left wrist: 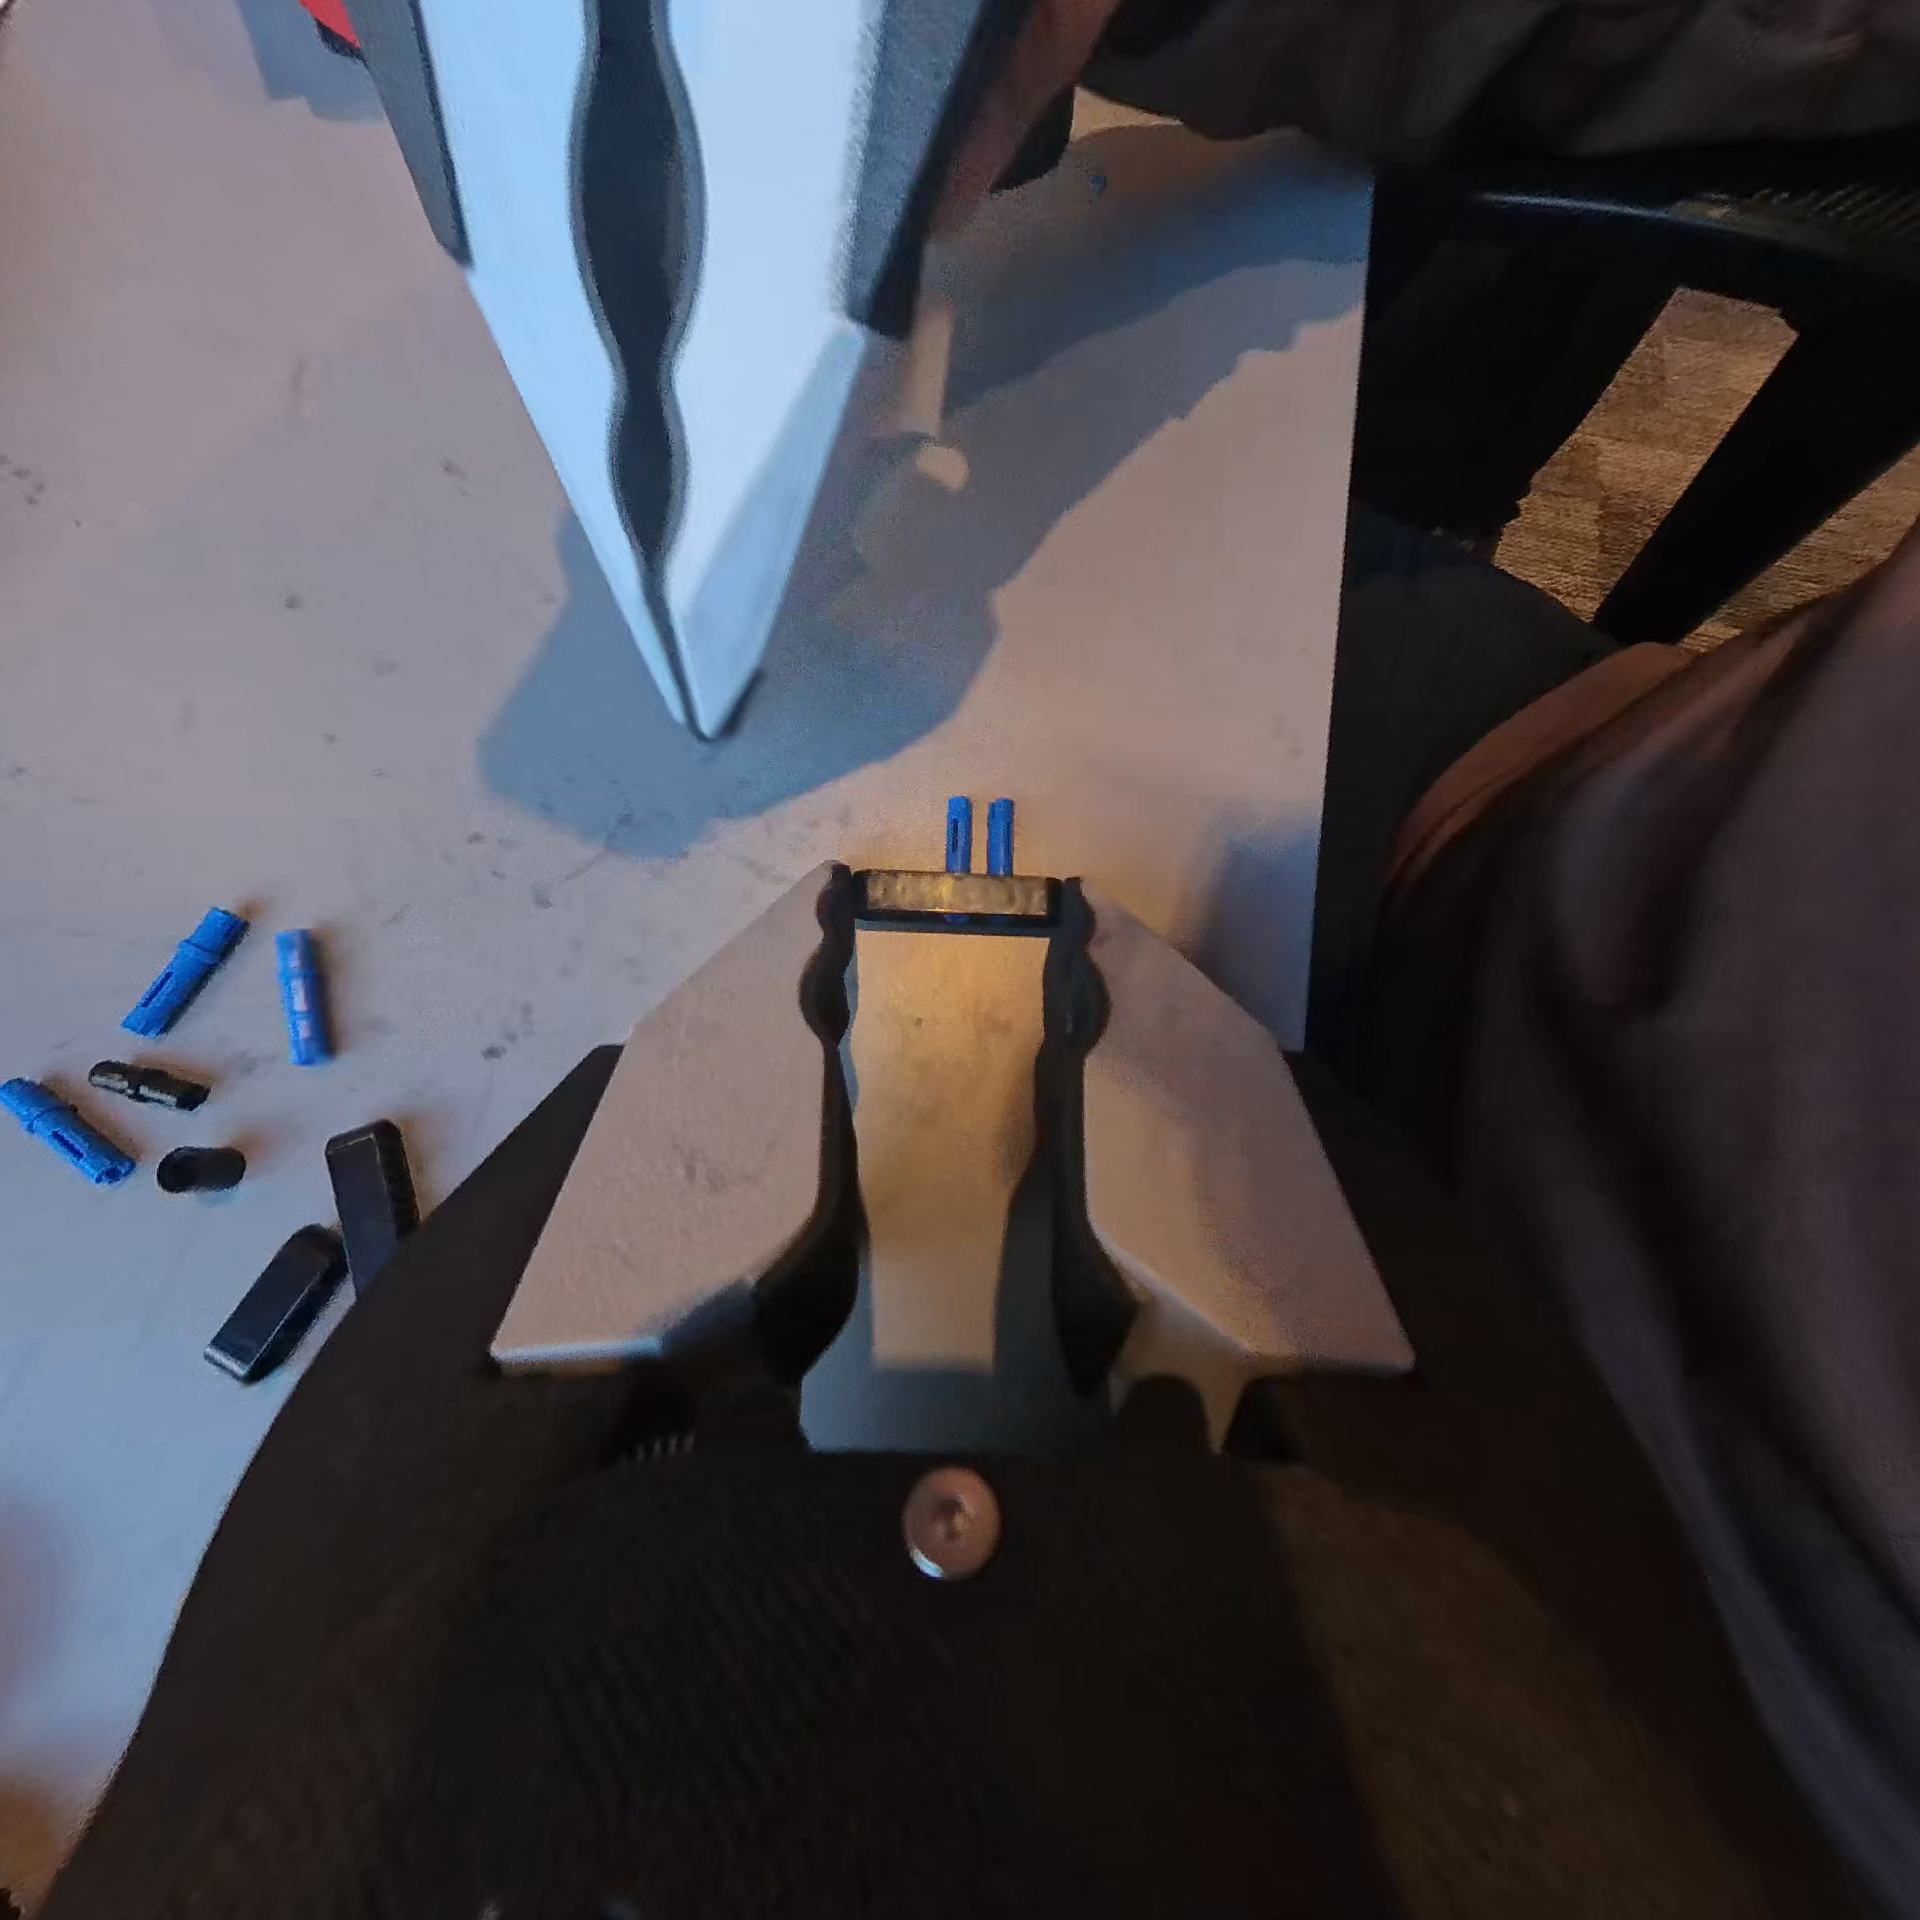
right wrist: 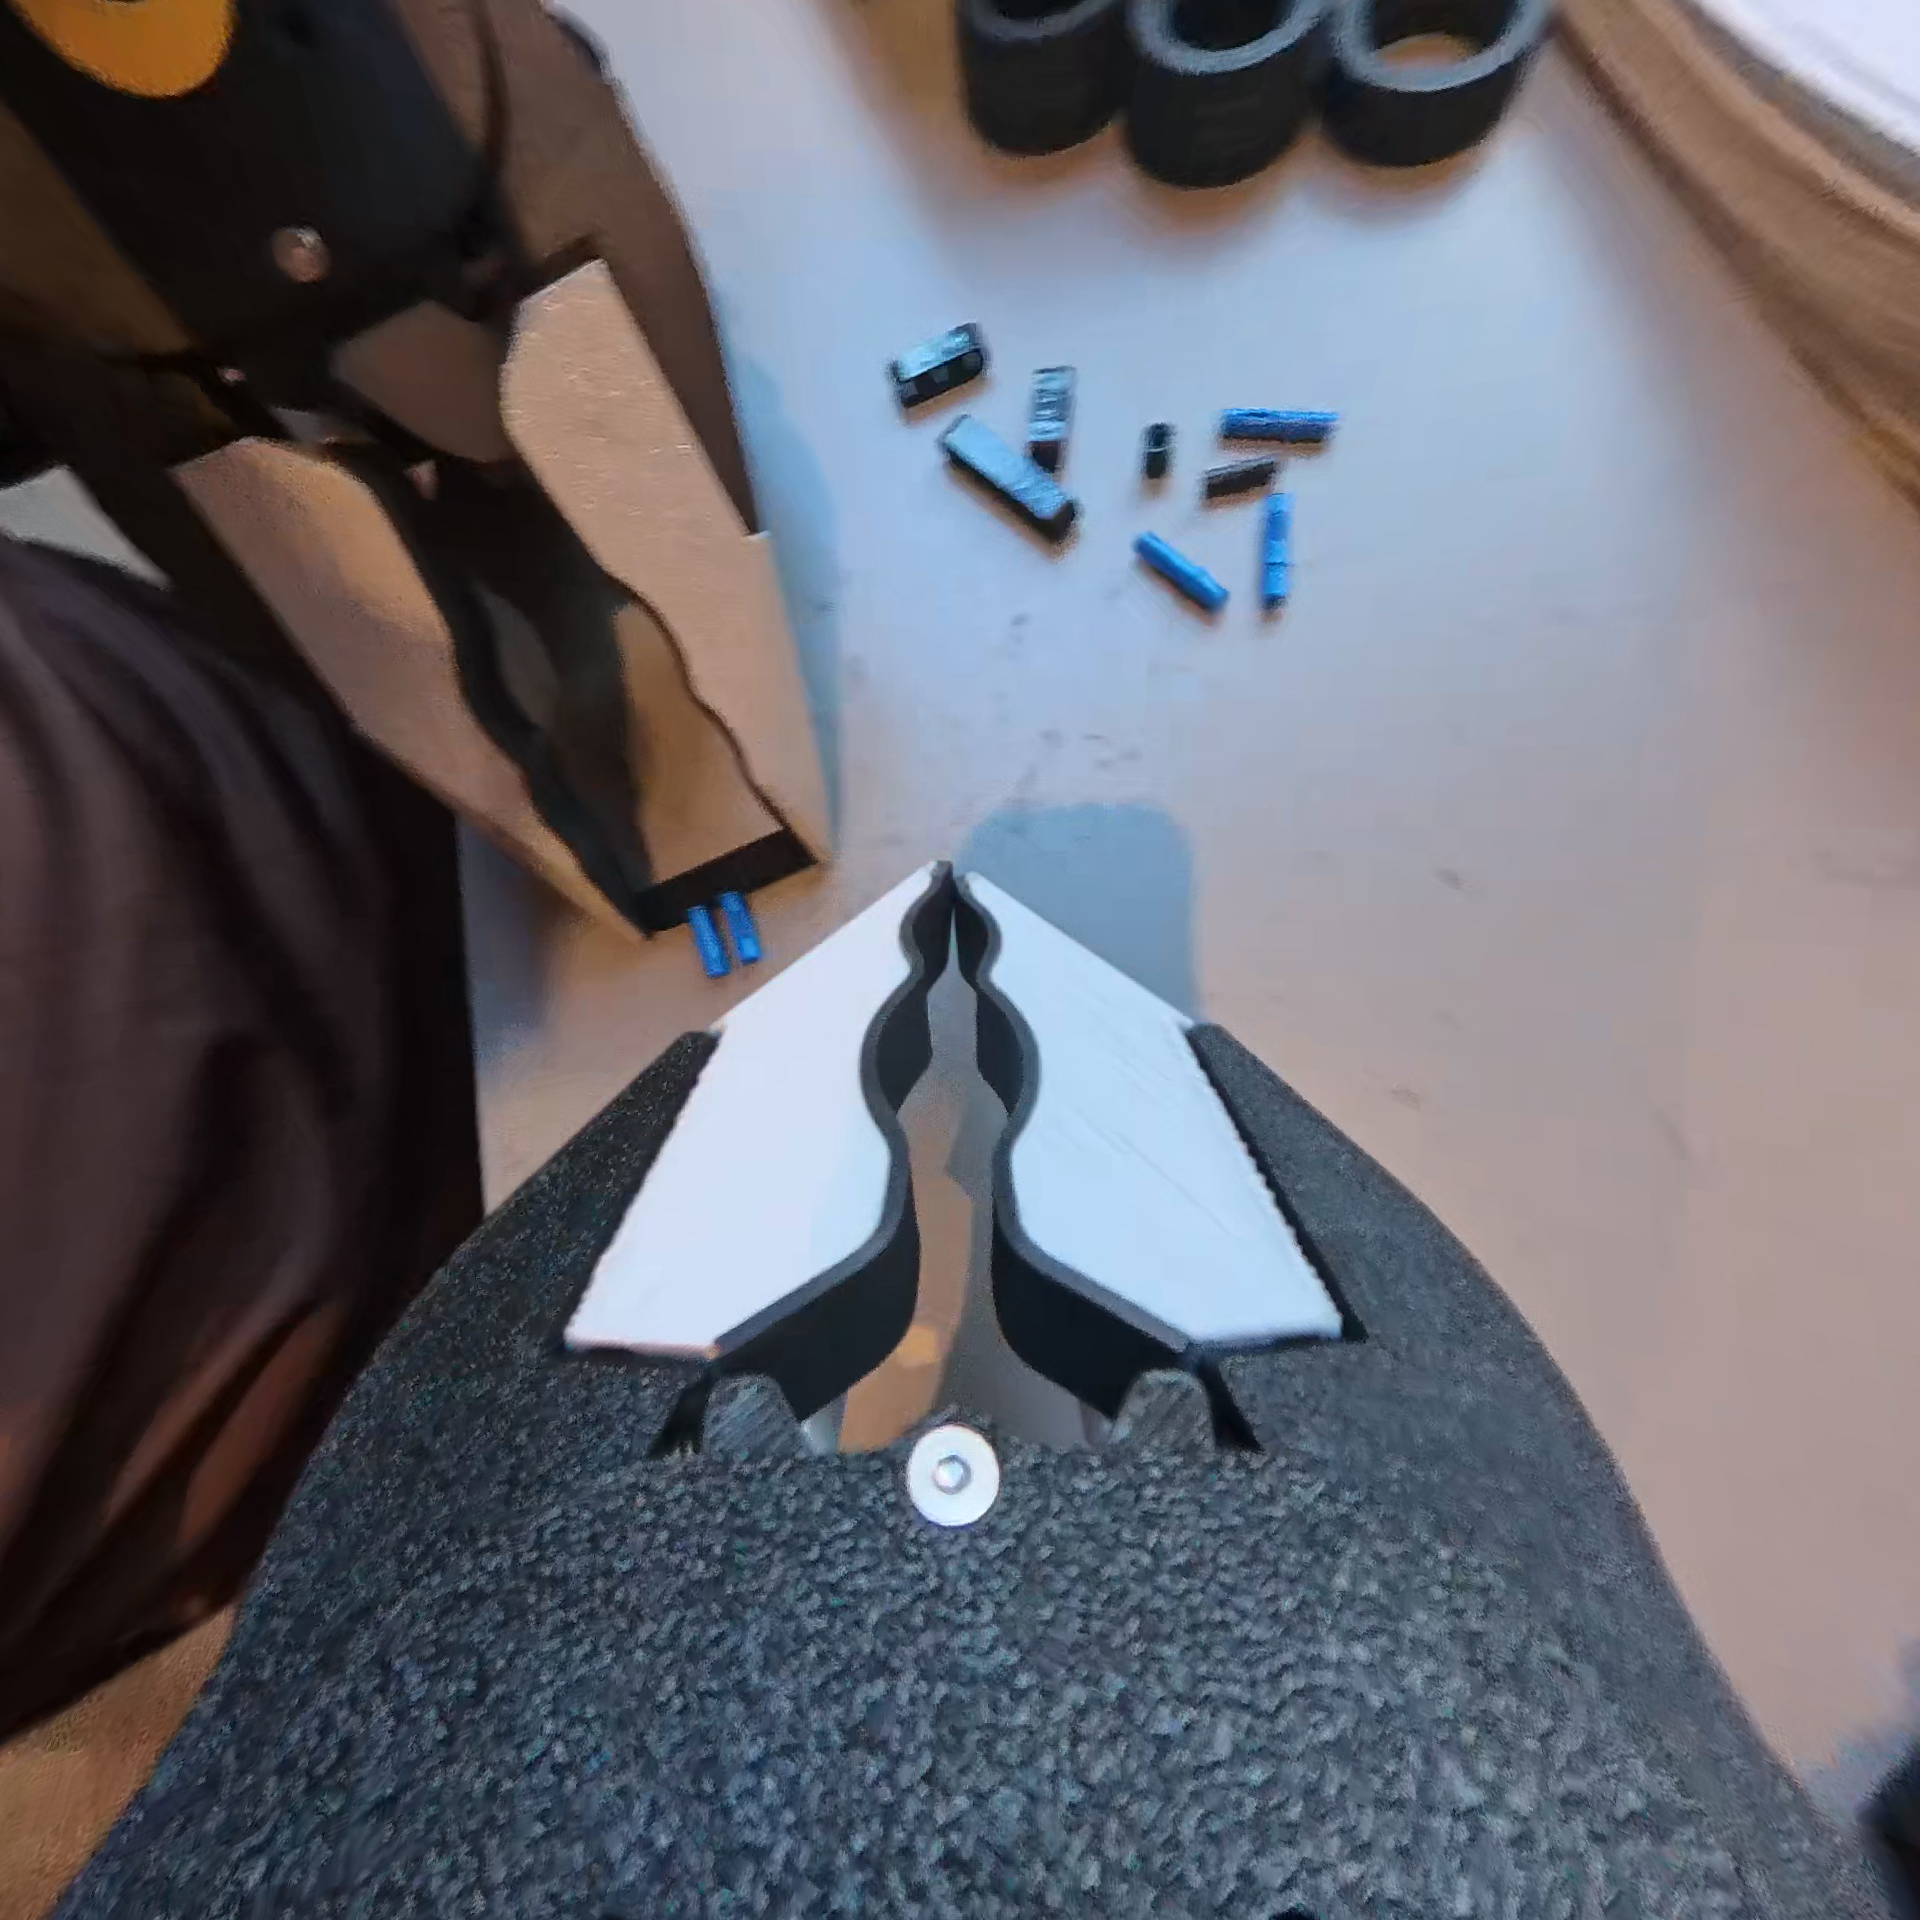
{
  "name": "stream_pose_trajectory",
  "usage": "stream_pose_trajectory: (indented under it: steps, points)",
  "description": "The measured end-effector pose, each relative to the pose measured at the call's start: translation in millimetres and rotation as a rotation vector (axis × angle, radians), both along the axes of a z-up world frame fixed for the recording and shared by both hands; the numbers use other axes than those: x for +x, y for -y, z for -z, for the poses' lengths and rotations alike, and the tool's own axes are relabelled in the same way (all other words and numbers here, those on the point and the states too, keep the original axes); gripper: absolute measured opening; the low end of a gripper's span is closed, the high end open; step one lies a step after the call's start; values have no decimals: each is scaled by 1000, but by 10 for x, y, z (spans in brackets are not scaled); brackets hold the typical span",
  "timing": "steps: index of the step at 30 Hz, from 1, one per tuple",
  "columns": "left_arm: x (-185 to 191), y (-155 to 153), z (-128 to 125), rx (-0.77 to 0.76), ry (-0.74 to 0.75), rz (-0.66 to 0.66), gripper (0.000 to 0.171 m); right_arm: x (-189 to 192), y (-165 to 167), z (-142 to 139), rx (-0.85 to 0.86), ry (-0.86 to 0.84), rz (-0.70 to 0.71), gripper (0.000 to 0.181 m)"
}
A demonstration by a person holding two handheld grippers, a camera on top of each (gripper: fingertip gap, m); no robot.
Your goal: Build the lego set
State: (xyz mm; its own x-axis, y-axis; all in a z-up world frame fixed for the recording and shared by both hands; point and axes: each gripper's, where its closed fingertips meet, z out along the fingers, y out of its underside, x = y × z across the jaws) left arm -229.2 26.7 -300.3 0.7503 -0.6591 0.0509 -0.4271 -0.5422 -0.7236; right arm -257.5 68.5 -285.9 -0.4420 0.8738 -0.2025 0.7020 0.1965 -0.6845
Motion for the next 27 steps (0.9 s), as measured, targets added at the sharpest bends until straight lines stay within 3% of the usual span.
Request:
stream_pose_trajectory:
  steps: [2,6,12,17,24,27]
  points:
    - [-20,21,-1,2,-4,-8,37,-67,-141,-59,1,-40,81,0]
    - [-177,86,-4,12,-18,-49,37,-316,-304,-198,-39,-72,179,29]
    - [-566,235,-11,13,-21,-125,38,-730,-227,-75,167,-69,7,21]
    - [-642,259,-12,19,-29,-138,38,-940,-200,115,372,-10,-134,19]
    - [-656,231,-9,21,-35,-165,38,-828,-46,142,247,101,-173,9]
    - [-657,219,-8,23,-37,-172,38,-771,-30,157,218,135,-127,10]
